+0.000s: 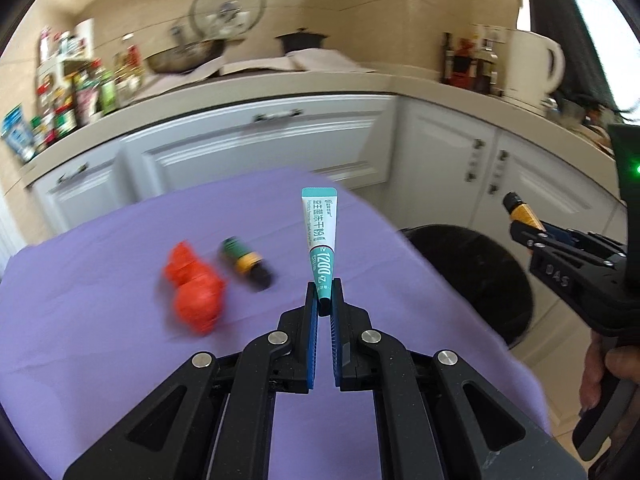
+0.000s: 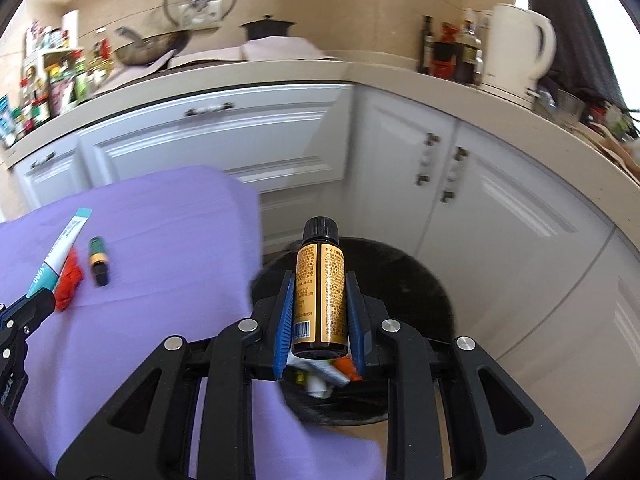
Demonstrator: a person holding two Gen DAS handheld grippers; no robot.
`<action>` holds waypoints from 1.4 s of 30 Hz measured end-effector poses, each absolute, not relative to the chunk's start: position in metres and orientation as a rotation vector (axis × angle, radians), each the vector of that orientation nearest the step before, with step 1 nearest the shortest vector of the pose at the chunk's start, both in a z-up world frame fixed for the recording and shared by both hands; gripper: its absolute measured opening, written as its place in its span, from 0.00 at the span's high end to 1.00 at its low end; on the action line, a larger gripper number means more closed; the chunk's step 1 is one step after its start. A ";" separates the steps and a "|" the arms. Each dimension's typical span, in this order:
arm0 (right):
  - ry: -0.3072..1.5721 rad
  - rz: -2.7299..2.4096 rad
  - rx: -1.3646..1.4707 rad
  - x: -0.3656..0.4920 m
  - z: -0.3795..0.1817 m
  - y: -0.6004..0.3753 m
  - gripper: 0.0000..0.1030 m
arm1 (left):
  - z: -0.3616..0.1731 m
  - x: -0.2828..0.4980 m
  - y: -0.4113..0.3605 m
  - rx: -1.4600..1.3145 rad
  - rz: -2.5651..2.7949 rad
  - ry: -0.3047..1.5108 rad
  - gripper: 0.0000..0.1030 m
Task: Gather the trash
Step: 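Carry the tube and yellow-labelled bottle over the black bin, then open both tools to drop the tube and bottle into the bin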
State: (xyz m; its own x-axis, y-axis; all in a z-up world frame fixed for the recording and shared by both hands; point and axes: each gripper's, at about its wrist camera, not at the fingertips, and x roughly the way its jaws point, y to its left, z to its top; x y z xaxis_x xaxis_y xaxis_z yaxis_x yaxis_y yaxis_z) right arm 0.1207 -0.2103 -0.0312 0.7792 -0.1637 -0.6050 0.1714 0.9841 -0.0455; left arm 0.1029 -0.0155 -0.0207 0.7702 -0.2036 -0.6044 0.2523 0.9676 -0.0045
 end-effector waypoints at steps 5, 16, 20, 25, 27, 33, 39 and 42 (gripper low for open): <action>0.645 -0.224 0.036 0.121 -0.034 -0.236 0.77 | -0.020 0.112 -0.053 0.103 -0.312 0.622 0.94; 0.653 -0.252 0.089 0.136 -0.051 -0.275 0.77 | -0.042 0.142 -0.118 0.162 -0.361 0.663 0.94; 0.651 -0.255 0.103 0.145 -0.055 -0.283 0.77 | -0.048 0.152 -0.136 0.179 -0.372 0.667 0.94; 0.647 -0.263 0.134 0.154 -0.061 -0.295 0.77 | -0.053 0.162 -0.150 0.181 -0.397 0.686 0.90; 0.658 -0.265 0.149 0.157 -0.064 -0.299 0.73 | -0.054 0.166 -0.153 0.171 -0.394 0.695 0.86; 0.664 -0.279 0.147 0.154 -0.068 -0.301 0.68 | -0.053 0.169 -0.152 0.153 -0.388 0.698 0.76; 0.676 -0.280 0.139 0.149 -0.068 -0.296 0.68 | -0.048 0.171 -0.144 0.139 -0.365 0.692 0.75; 0.677 -0.272 0.133 0.146 -0.066 -0.290 0.67 | -0.046 0.169 -0.135 0.127 -0.349 0.694 0.71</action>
State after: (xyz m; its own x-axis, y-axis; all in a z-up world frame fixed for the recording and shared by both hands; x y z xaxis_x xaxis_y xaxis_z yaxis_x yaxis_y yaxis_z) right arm 0.1459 -0.2902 -0.0660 0.7459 -0.2051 -0.6337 0.2908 0.9562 0.0329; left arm 0.1693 -0.1354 -0.0462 0.7135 -0.2720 -0.6458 0.3559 0.9345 -0.0004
